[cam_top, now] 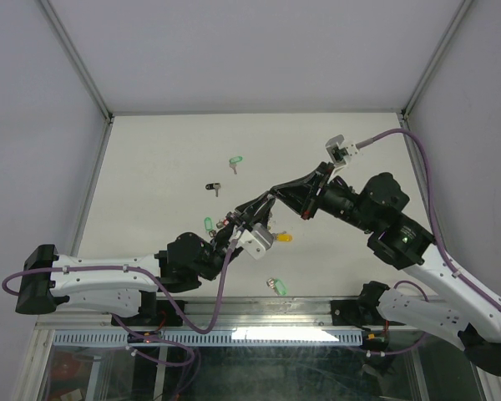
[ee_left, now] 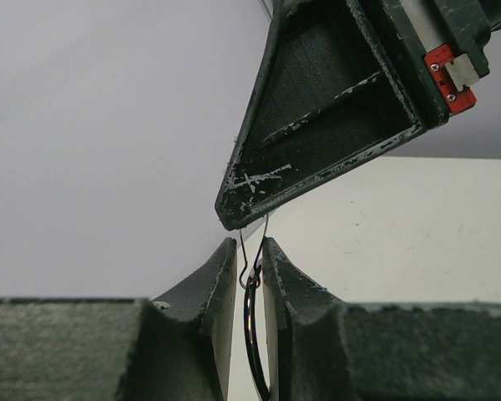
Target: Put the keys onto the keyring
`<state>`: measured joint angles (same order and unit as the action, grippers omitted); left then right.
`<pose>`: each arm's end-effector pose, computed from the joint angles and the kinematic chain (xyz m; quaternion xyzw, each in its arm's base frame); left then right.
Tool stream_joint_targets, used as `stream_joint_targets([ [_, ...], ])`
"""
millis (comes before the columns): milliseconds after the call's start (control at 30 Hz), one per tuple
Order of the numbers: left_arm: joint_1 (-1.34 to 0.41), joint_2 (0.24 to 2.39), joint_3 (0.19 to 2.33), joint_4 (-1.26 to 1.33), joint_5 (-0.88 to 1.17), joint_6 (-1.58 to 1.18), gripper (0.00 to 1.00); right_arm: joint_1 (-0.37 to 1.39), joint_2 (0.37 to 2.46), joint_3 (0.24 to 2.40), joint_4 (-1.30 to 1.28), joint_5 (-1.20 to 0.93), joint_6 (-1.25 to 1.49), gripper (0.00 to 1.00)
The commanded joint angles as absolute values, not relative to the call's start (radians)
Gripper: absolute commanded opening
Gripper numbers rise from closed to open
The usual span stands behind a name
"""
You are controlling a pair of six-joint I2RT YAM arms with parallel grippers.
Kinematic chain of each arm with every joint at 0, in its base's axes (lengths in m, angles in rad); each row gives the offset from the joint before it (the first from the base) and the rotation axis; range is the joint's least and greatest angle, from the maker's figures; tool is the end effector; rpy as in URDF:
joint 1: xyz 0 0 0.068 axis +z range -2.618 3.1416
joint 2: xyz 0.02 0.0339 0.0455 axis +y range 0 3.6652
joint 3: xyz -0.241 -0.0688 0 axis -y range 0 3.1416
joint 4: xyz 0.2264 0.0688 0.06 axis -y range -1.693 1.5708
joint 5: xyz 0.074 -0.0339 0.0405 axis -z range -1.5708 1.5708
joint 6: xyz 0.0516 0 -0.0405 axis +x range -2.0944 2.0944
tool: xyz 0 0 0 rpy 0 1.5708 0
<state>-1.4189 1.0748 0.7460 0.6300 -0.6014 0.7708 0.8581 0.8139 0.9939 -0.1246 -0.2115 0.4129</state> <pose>0.0667 -0.2430 0.3437 0.3942 0.4715 -0.0784 0.7850 0.1165 0.1514 0.3952 -0.2257 0.6496 0.4872 0.5383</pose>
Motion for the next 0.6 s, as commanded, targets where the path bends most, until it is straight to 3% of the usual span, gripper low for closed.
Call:
stream_joint_targets([
  [0, -1.417, 1.072, 0.791, 0.689, -0.600, 0.759, 0.17, 0.859, 0.813, 1.013, -0.054, -0.235, 0.407, 0.00],
  [167, -1.417, 1.071, 0.791, 0.689, -0.601, 0.760, 0.13, 0.859, 0.816, 1.011, -0.051, -0.235, 0.407, 0.00],
  [267, -1.417, 1.071, 0.792, 0.689, -0.598, 0.761, 0.00, 0.859, 0.816, 1.007, -0.051, -0.235, 0.407, 0.00],
  [433, -1.417, 1.069, 0.792, 0.675, -0.595, 0.761, 0.00, 0.858, 0.801, 1.005, -0.046, -0.205, 0.403, 0.00],
  [500, -1.417, 1.069, 0.795, 0.659, -0.593, 0.764, 0.00, 0.858, 0.784, 1.006, -0.048, -0.167, 0.391, 0.22],
  [567, -1.417, 1.064, 0.792, 0.655, -0.590, 0.765, 0.00, 0.859, 0.756, 1.000, -0.045, -0.121, 0.378, 0.33],
])
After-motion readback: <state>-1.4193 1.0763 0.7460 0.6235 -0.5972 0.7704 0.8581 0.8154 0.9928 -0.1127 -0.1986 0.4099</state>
